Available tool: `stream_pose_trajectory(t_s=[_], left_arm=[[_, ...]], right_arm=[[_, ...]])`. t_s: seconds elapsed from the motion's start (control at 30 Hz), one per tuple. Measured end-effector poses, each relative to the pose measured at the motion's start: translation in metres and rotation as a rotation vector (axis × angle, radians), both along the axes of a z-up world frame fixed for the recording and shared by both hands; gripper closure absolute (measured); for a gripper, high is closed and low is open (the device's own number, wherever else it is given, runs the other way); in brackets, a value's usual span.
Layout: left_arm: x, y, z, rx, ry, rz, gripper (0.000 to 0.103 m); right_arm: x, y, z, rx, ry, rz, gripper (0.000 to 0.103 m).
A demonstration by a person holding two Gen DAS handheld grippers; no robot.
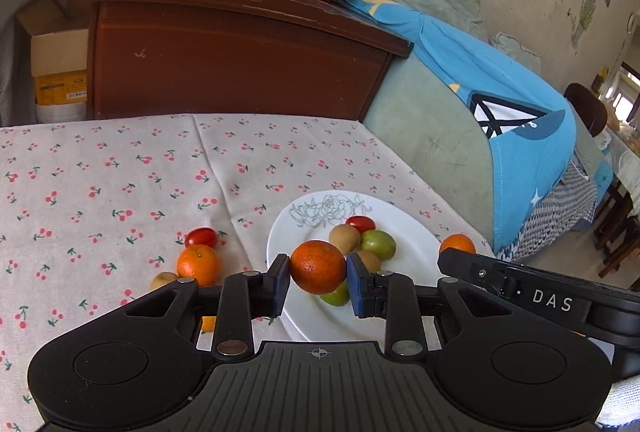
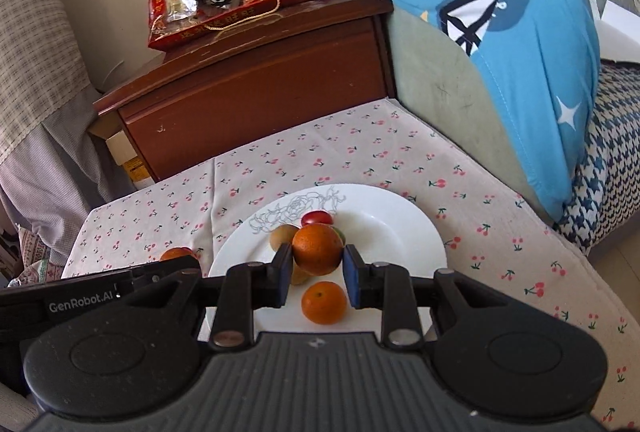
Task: Organize fruits
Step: 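Carry the tangerine onto the plate and open the right tool, then move both tools back to the pile and grasp a tangerine with the right tool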
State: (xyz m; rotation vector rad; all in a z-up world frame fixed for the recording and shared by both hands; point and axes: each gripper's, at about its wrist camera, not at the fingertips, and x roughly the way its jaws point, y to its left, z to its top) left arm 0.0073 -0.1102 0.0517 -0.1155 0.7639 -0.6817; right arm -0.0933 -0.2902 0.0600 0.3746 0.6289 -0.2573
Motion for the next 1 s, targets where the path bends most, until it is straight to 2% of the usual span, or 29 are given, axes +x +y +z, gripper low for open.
stream_pose_trajectory(t_s=[0.07, 0.37, 0.67, 0.7, 0.8, 0.87, 0.93, 1.0], left_arm=[[0.006, -0.007, -0.005, 0.008, 0.007, -0.001, 0.075], [0.026, -0.029, -0.020, 0.041, 0.013, 0.009, 0.075], [0.019, -0.046, -0.023, 0.119, -0.032, -0.021, 0.073], [0.018, -0.046, -0.021, 0.125, -0.038, -0.022, 0.071], [0.015, -0.044, -0.015, 0.138, -0.052, 0.000, 0.052], [0.012, -0.040, -0.010, 0.138, -0.061, 0.012, 0.048], [0.010, -0.036, -0.005, 0.139, -0.060, 0.025, 0.037], [0.007, -0.031, 0.000, 0.148, -0.065, 0.044, 0.035]], right_arm=[[0.003, 0.000, -0.005, -0.011, 0.013, -0.006, 0.076], [0.011, -0.008, -0.022, 0.065, 0.061, -0.041, 0.076], [0.010, -0.015, -0.027, 0.116, 0.068, -0.075, 0.071], [0.010, -0.015, -0.025, 0.111, 0.065, -0.074, 0.070], [0.008, -0.013, -0.021, 0.091, 0.046, -0.064, 0.060], [0.007, -0.011, -0.019, 0.083, 0.041, -0.056, 0.054], [0.006, -0.008, -0.018, 0.070, 0.036, -0.049, 0.049], [0.006, -0.005, -0.016, 0.068, 0.026, -0.038, 0.046]])
